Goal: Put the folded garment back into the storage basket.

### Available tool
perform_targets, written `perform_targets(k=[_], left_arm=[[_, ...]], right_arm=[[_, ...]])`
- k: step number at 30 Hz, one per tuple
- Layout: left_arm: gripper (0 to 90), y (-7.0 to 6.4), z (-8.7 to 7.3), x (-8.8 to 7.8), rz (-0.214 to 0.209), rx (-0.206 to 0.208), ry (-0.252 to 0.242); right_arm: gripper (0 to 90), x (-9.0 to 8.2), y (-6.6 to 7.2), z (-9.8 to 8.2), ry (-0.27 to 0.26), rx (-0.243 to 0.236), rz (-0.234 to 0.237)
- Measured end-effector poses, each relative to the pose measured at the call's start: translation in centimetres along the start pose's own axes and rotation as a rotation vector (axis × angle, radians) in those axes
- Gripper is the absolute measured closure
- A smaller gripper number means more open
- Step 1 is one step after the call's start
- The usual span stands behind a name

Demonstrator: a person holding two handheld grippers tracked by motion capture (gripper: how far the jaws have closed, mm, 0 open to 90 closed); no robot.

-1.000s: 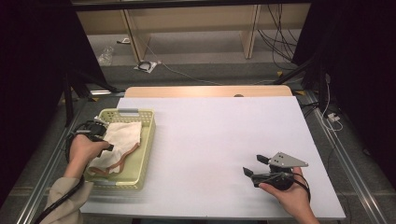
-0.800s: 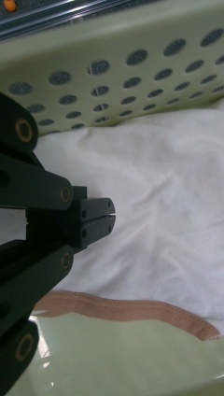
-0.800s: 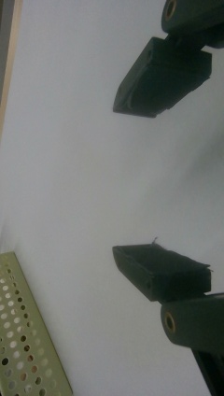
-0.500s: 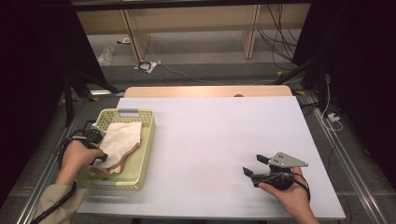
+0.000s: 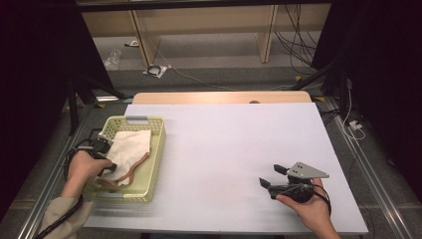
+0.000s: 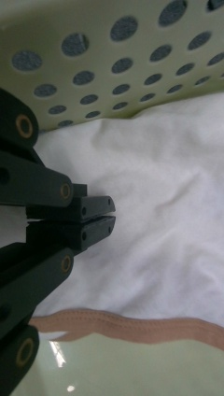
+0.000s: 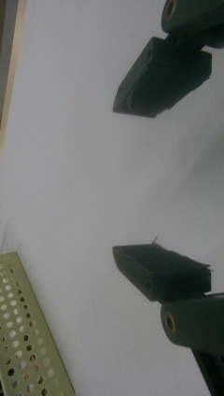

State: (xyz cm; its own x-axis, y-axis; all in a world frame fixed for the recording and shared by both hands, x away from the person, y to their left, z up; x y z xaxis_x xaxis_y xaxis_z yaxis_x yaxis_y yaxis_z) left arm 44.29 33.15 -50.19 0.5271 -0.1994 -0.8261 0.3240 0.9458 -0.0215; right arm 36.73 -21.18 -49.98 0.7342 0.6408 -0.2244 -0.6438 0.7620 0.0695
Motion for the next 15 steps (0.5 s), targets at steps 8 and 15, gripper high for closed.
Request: perform_targets(k=[8,15], left_arm=[[82.2,-0.4,0.7,-0.4,0.003,-0.001,-0.104],[80.7,-0.8,1.2,-0.6,0.005,-0.003,-0.176]], right_arm=[[26.9,0.0,0.1,0.0,-0.001,0.003,0.001],[26.8,0.0,0.1,0.0,0.002,0.004,0.003]])
Point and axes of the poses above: each handheld gripper's, and its own axes: x roughly forward along the jaws, z roughly out of its top, y roughly to its left, the point moved 6 cm from there along x, roughly forward along the jaws, and after that the axes turned 15 degrees about -y, right-handed, at the moved point
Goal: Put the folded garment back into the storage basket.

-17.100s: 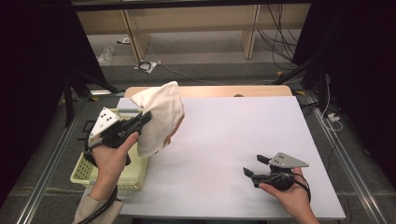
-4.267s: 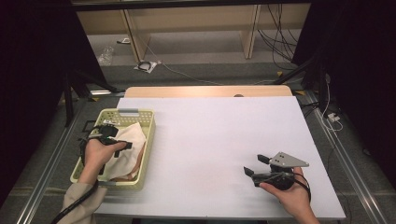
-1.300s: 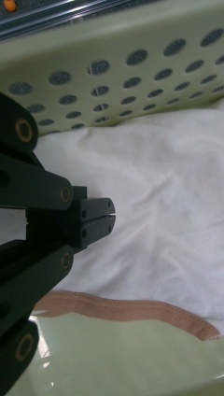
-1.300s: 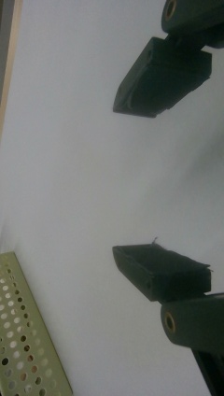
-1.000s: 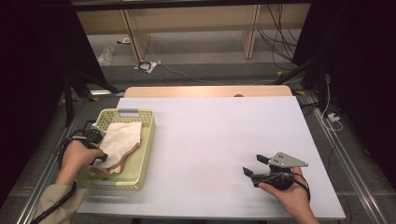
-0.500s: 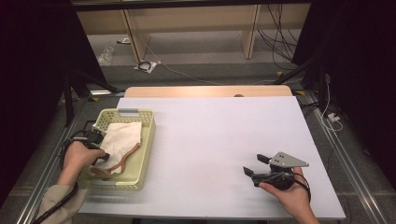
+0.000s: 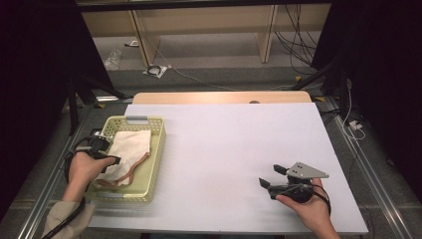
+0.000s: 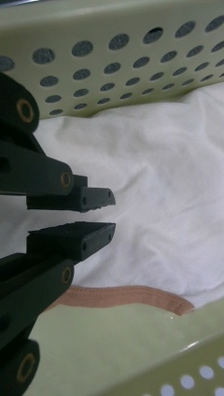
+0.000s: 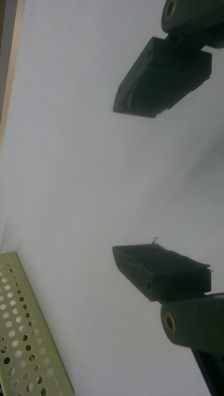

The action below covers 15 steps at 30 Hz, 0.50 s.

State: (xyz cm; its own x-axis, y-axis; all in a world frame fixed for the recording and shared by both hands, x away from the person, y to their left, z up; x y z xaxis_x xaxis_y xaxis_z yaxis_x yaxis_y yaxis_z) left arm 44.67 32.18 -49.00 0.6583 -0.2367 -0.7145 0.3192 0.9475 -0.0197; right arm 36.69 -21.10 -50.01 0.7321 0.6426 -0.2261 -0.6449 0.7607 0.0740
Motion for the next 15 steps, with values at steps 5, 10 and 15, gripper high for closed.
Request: perform_targets(k=[5,10,15], left_arm=[[79.8,-0.27,0.39,-0.04,0.002,0.003,-0.042],[78.4,-0.5,0.59,-0.02,0.002,0.015,-0.063],[77.2,-0.94,0.81,0.0,-0.013,0.021,-0.094]], right_arm=[[26.8,-0.01,0.01,0.0,0.0,-0.001,0.001],[26.8,0.01,0.02,0.02,-0.001,-0.002,0.001],[26.9,0.02,0.02,0.01,-0.001,-0.001,0.001]])
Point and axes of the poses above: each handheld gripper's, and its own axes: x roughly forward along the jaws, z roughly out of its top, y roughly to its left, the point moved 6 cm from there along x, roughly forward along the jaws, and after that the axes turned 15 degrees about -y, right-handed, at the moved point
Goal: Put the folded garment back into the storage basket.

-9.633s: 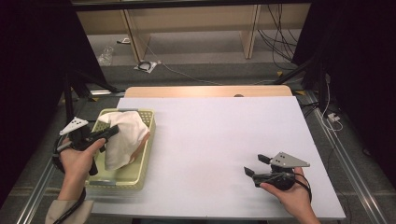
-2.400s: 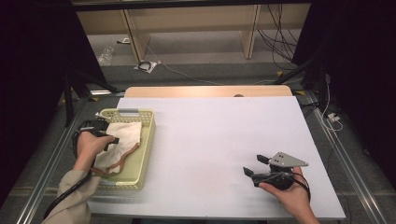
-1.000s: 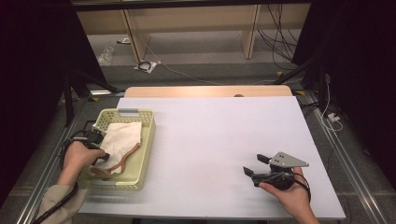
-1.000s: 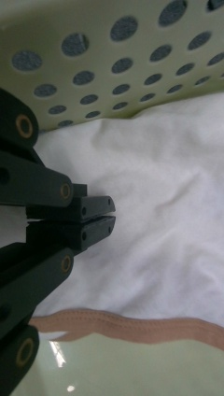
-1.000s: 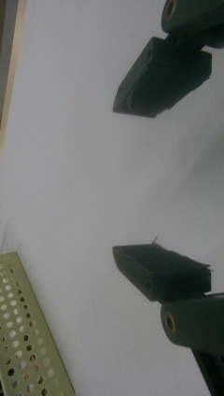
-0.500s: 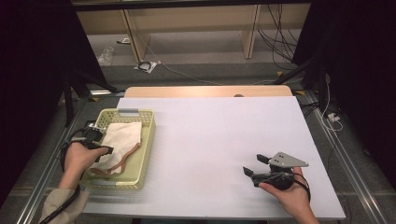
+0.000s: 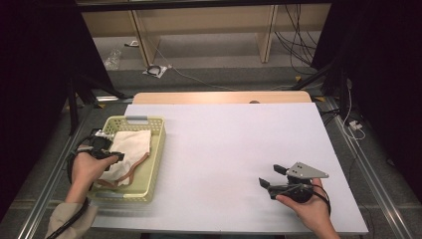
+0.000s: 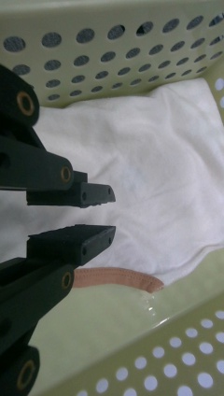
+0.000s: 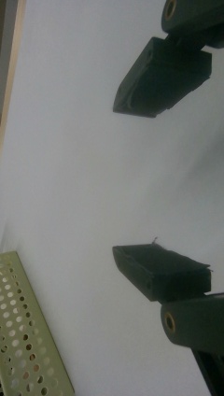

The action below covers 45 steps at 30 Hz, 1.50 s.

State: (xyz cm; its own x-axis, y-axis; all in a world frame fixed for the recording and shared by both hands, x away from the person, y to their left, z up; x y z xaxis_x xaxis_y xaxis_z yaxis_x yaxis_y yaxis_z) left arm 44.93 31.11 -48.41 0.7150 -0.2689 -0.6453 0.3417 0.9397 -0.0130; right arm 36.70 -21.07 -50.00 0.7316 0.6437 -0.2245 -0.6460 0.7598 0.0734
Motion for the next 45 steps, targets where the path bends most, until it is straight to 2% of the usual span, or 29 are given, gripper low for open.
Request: perform_targets(k=[6,13,18,21,23,24,27,35,41,45], left_arm=[[72.1,-0.3,0.3,0.1,0.0,0.01,-0.044],[56.1,-0.4,0.9,0.0,0.023,0.027,-0.107],[49.0,-0.6,1.6,-0.3,0.013,0.024,-0.189],[43.8,-0.9,1.9,-0.4,-0.009,0.008,-0.225],[40.4,-1.2,2.1,-0.5,-0.019,0.015,-0.243],[39.2,-1.3,2.1,-0.6,-0.032,0.018,-0.249],[36.8,-1.9,2.2,-0.7,-0.092,-0.009,-0.286],[31.7,-3.0,2.5,-1.4,-0.18,-0.052,-0.349],[27.6,-4.3,3.0,-2.2,-0.227,-0.037,-0.397],[25.1,-5.3,3.1,-2.5,-0.251,-0.02,-0.409]], right_arm=[[26.8,0.0,0.0,0.0,0.001,-0.001,0.0],[26.8,0.0,0.0,0.0,0.0,-0.001,0.001],[26.8,0.0,0.0,0.0,-0.001,-0.003,0.001],[26.8,0.0,0.0,0.0,-0.001,-0.005,0.0],[26.8,0.0,0.0,0.0,-0.001,-0.005,0.0],[26.8,0.0,0.0,0.0,-0.003,-0.004,0.001],[26.8,0.0,0.0,0.1,-0.005,-0.001,0.001],[26.8,-0.1,0.0,0.1,-0.003,-0.005,0.001],[26.8,-0.1,0.0,0.1,-0.004,-0.004,0.001],[26.8,-0.1,0.0,0.1,-0.007,-0.005,0.002]])
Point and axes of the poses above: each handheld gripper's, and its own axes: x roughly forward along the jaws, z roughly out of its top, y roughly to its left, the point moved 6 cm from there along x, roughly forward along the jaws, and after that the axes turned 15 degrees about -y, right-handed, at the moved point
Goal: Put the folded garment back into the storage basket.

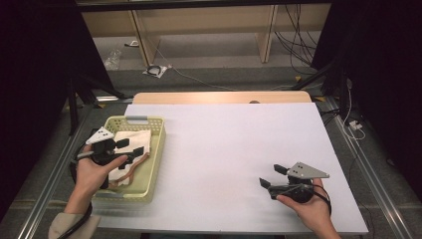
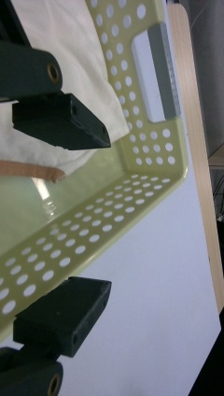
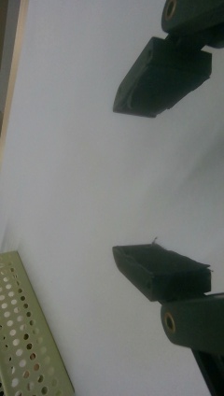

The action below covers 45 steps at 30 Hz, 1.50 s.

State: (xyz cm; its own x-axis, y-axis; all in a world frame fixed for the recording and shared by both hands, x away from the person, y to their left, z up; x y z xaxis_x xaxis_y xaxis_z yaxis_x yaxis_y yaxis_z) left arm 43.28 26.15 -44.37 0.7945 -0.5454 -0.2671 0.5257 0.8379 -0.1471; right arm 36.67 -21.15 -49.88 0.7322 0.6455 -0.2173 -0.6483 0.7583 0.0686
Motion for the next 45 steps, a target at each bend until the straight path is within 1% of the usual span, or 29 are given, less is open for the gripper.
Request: perform_targets(k=[2,3,8,11,13,18,19,23,25,32,36,38,42,45], left_arm=[[24.5,-0.4,0.0,0.0,-0.005,0.003,-0.002],[24.2,-0.6,0.0,0.1,-0.005,0.005,-0.004],[23.5,-1.5,0.2,0.2,-0.02,0.009,-0.012],[24.5,-2.1,0.1,0.2,-0.038,0.002,-0.013],[24.5,-2.4,0.1,0.2,-0.047,0.01,-0.014],[24.5,-3.6,0.2,0.3,-0.071,0.008,-0.037],[24.5,-3.8,0.1,0.3,-0.075,0.012,-0.038],[24.7,-4.7,-0.1,0.5,-0.093,0.015,-0.047],[25.0,-5.0,-0.2,0.6,-0.1,0.02,-0.043],[25.4,-6.5,-0.5,0.5,-0.113,0.038,-0.052],[25.6,-7.2,-0.6,0.4,-0.134,0.039,-0.058],[25.6,-7.4,-0.7,0.3,-0.142,0.03,-0.063],[25.6,-8.0,-1.2,0.2,-0.148,0.026,-0.066],[25.6,-8.4,-1.5,0.2,-0.151,0.03,-0.066]], right_arm=[[26.8,-0.1,0.0,0.0,0.01,-0.003,-0.002],[26.7,-0.1,0.0,0.0,0.0,-0.001,-0.001],[26.7,-0.2,-0.1,0.1,0.009,-0.002,-0.003],[26.7,-0.2,-0.1,0.1,0.008,-0.003,-0.003],[26.7,-0.2,-0.1,0.1,0.007,-0.003,-0.003],[26.7,-0.2,-0.1,0.1,0.002,-0.003,-0.002],[26.7,-0.2,-0.1,0.2,-0.006,-0.001,0.001],[26.6,-0.3,-0.2,0.2,-0.004,-0.005,-0.001],[26.6,-0.3,-0.2,0.2,-0.005,-0.004,-0.001],[26.4,-0.3,-0.2,0.2,-0.005,-0.007,0.003],[26.4,-0.4,-0.2,0.2,-0.006,-0.005,0.005],[26.4,-0.4,-0.1,0.2,-0.008,-0.006,0.006],[26.4,-0.4,-0.1,0.2,0.0,-0.012,0.009],[26.4,-0.4,0.0,0.2,0.001,-0.011,0.011]])
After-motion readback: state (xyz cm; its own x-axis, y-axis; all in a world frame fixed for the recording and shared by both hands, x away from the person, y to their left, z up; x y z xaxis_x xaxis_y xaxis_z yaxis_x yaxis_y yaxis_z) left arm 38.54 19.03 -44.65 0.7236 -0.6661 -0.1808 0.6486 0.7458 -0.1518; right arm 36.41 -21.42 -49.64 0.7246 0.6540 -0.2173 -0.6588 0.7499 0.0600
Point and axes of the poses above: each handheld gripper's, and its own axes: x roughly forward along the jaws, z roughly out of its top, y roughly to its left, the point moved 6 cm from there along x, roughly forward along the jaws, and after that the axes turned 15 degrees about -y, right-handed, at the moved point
